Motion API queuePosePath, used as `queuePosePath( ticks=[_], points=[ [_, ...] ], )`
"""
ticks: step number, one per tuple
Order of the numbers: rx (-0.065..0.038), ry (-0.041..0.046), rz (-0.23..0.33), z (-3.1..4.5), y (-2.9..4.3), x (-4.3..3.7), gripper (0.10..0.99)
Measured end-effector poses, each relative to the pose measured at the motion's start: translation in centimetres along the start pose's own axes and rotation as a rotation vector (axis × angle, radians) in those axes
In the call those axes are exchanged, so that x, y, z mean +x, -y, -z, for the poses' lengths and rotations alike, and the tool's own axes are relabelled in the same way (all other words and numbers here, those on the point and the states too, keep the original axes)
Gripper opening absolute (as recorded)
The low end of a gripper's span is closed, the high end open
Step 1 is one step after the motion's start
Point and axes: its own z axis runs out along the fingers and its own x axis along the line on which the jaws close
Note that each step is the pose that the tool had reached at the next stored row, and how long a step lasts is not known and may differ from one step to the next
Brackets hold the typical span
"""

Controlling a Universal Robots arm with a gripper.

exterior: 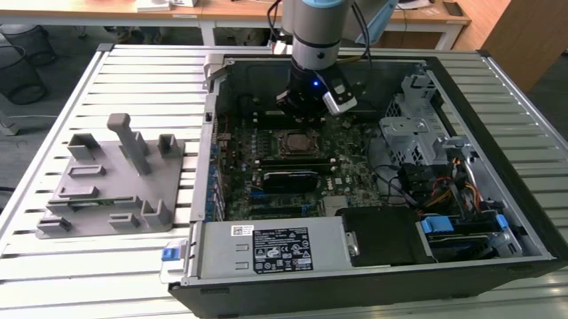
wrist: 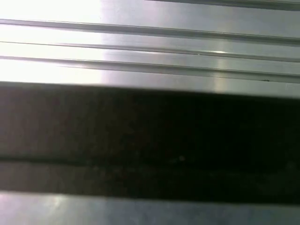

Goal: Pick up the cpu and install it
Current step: 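Install the first cpu locking lever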

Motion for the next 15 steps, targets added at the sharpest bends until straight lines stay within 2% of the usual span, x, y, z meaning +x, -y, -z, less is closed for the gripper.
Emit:
queuePosePath(
  ticks=[9,10,13,15],
  points=[
    [0.000,-0.0004,0.000,0.18,-0.02,-0.05,0.106],
    [0.003,-0.0003,0.000,0.17,-0.02,-0.05,0.106],
    [0.022,-0.0014,0.000,0.15,-0.01,-0.05,0.106],
    [0.031,-0.0019,0.000,0.05,-0.01,-0.05,0.106]
  ],
)
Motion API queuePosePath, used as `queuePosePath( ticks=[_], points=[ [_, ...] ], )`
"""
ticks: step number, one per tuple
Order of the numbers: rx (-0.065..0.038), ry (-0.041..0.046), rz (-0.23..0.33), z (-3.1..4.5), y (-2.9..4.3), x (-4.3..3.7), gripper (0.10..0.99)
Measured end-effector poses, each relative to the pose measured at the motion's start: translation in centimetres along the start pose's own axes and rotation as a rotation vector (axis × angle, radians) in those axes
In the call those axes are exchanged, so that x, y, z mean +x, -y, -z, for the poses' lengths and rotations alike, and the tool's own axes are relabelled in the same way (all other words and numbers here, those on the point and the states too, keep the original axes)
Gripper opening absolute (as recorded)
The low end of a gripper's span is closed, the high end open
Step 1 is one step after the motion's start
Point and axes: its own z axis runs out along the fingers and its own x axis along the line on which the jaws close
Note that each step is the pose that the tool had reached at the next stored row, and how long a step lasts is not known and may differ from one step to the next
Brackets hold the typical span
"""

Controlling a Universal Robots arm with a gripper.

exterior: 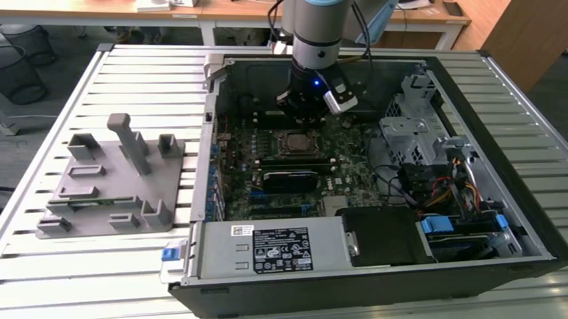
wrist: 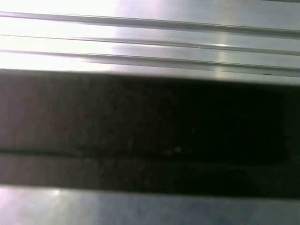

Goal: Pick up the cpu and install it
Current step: 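Install the first cpu locking lever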

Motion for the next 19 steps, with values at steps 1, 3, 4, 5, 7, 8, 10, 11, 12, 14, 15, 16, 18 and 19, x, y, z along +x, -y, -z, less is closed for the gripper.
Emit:
queuePosePath(
  ticks=[1,3,4,5,7,8,10,11,12,14,15,16,18,19],
  points=[
    [0.002,-0.0003,0.000,-0.06,0.00,0.00,0.106],
    [0.004,-0.0009,0.000,-0.16,0.01,0.00,0.106],
    [0.005,-0.0010,0.000,-0.21,0.00,0.00,0.106],
    [0.005,-0.0010,0.000,-0.27,-0.02,-0.01,0.106],
    [0.004,-0.0014,0.000,-0.34,-0.08,-0.02,0.106],
    [0.005,-0.0018,0.000,-0.37,-0.10,-0.01,0.106],
    [0.004,-0.0021,0.000,-0.41,-0.15,-0.02,0.106],
    [0.003,-0.0021,0.000,-0.42,-0.16,-0.02,0.106],
    [-0.001,-0.0018,0.000,-0.43,-0.17,-0.03,0.106],
    [-0.012,-0.0014,0.000,-0.43,-0.17,-0.02,0.106],
    [-0.018,-0.0015,0.000,-0.40,-0.14,0.00,0.106],
    [-0.024,-0.0017,0.000,-0.37,-0.11,0.01,0.106],
    [-0.036,-0.0013,0.000,-0.38,-0.12,0.01,0.106],
    [-0.044,-0.0004,0.000,-0.43,-0.15,0.00,0.106]
  ],
)
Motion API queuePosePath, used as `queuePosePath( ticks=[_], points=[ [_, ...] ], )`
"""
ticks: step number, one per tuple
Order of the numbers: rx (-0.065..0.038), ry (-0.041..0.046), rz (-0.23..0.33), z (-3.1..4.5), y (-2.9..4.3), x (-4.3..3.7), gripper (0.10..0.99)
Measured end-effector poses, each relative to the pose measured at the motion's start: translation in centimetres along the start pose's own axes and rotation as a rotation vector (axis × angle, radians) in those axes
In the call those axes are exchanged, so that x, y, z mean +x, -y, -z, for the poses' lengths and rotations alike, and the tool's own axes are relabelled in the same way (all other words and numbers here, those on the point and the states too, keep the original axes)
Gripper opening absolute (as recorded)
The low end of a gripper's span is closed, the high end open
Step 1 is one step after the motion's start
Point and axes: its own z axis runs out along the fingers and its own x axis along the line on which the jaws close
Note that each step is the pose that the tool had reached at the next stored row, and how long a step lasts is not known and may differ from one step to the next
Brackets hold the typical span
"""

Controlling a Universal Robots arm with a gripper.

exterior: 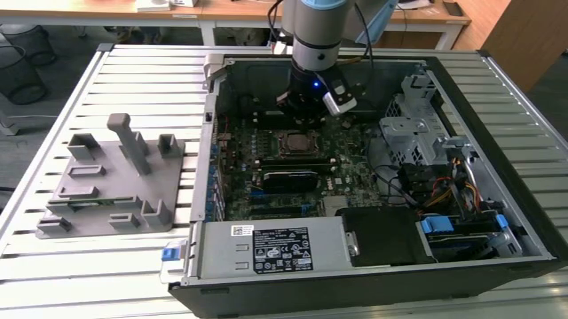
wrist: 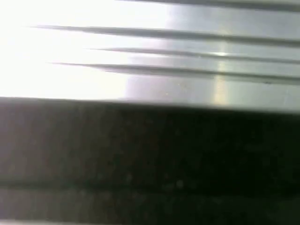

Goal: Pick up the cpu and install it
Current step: 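Install the first cpu locking lever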

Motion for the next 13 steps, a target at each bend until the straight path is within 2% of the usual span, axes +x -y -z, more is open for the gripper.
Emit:
queuePosePath(
  ticks=[2,4,10,13],
  points=[
    [-0.006,0.0005,0.000,0.00,-0.02,-0.01,0.106],
    [-0.008,0.0013,0.000,0.08,-0.06,-0.03,0.106],
    [-0.007,0.0004,0.000,1.18,-0.13,-0.03,0.106],
    [-0.006,0.0003,0.000,1.33,-0.07,-0.04,0.106]
  ],
)
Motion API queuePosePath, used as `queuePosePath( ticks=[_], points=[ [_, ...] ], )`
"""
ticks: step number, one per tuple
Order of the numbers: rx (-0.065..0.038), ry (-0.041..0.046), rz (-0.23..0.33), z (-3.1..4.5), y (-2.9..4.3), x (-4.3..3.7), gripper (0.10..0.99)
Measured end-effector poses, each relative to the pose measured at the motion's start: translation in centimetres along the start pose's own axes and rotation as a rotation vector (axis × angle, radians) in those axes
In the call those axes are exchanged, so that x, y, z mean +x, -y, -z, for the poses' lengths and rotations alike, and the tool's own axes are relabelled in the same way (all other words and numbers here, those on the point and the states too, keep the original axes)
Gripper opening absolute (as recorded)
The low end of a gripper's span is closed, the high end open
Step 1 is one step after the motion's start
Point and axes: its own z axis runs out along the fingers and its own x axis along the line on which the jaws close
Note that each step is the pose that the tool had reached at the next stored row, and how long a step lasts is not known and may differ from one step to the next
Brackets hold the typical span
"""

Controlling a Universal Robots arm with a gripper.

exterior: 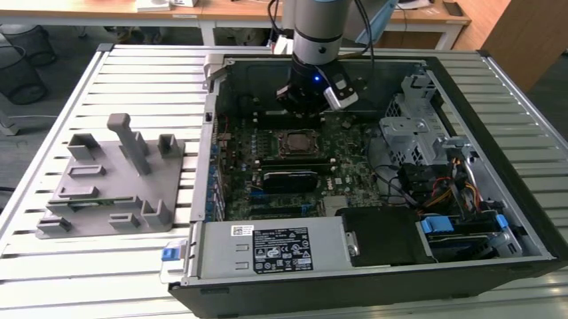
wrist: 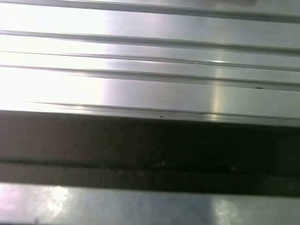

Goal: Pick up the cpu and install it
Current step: 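Install the first cpu locking lever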

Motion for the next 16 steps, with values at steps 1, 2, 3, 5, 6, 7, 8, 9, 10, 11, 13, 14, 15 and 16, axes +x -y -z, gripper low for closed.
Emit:
queuePosePath(
  ticks=[1,2,3,5,6,7,8,9,10,11,13,14,15,16],
  points=[
    [0.000,0.0000,0.000,0.01,0.08,0.01,0.106],
    [0.001,0.0000,0.000,0.02,0.19,0.01,0.106],
    [0.001,0.0000,0.000,0.02,0.24,0.02,0.106],
    [0.001,-0.0001,0.000,0.03,0.31,0.02,0.106],
    [0.001,0.0000,0.000,0.02,0.33,0.01,0.106],
    [0.000,0.0001,0.000,0.02,0.35,0.01,0.106],
    [0.001,0.0000,0.000,0.02,0.36,0.00,0.106],
    [0.001,0.0000,0.000,0.03,0.38,0.00,0.106],
    [0.001,-0.0001,0.000,0.03,0.43,0.00,0.106],
    [0.001,-0.0001,0.000,0.03,0.47,0.00,0.106],
    [0.001,0.0000,0.000,0.03,0.54,0.00,0.106],
    [0.001,0.0000,0.000,0.03,0.56,-0.01,0.106],
    [0.001,-0.0001,0.000,0.04,0.60,-0.01,0.106],
    [0.001,-0.0001,0.000,0.04,0.63,-0.01,0.106]
  ],
)
